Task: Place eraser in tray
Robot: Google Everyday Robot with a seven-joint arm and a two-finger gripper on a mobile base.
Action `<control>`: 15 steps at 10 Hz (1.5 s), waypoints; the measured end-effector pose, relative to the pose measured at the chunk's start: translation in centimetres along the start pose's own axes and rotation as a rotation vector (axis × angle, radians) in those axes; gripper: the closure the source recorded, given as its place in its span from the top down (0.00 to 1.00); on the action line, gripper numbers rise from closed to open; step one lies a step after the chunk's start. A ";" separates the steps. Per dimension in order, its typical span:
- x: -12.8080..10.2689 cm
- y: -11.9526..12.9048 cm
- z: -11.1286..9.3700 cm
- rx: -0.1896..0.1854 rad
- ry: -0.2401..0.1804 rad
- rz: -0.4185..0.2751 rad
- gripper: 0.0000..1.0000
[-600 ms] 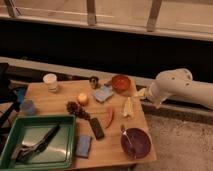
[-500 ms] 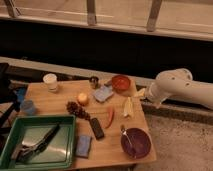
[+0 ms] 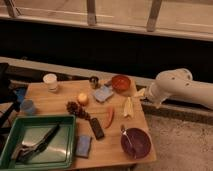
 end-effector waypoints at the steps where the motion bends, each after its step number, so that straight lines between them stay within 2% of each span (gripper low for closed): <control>1: 0.0 0.0 0.0 0.000 0.000 0.000 0.80; 11: 0.0 0.1 -0.1 -0.005 0.001 -0.005 0.80; 14: 0.3 1.1 -0.3 -0.016 0.010 -0.032 0.80; 15: 0.6 2.3 -0.1 -0.019 0.021 -0.056 0.80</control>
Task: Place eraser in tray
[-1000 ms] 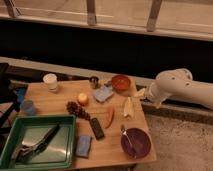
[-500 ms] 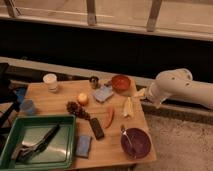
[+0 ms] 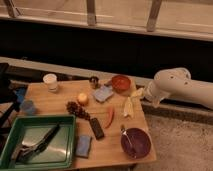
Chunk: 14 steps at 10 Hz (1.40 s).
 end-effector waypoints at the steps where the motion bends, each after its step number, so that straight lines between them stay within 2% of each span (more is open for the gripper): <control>1: 0.3 1.4 0.3 -0.003 0.009 -0.025 0.80; 3: 1.3 4.5 1.0 -0.013 0.033 -0.089 0.80; 5: 3.2 8.3 1.7 -0.027 0.067 -0.182 0.80; 8: 8.0 13.3 2.0 -0.053 0.101 -0.342 0.80; 11: 12.1 18.5 2.7 -0.114 0.164 -0.487 0.80; 12: 13.1 19.3 2.7 -0.120 0.177 -0.525 0.80; 14: 13.1 19.1 2.6 -0.118 0.176 -0.527 0.80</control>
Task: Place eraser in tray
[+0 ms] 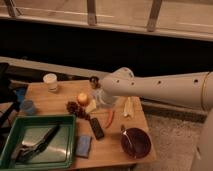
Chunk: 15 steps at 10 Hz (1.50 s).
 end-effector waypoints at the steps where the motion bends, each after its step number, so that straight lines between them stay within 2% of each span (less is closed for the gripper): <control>1: 0.0 0.1 0.1 0.000 0.001 -0.002 0.80; 3: 0.0 -0.1 0.2 -0.001 0.006 0.004 0.80; 5: 0.1 -0.1 1.7 -0.005 0.031 0.008 0.80; 7: 0.1 0.4 5.3 -0.010 0.087 -0.007 0.80; 10: 0.1 2.1 8.1 -0.041 0.158 -0.035 0.80; 15: 0.2 2.2 8.2 -0.047 0.166 -0.035 0.80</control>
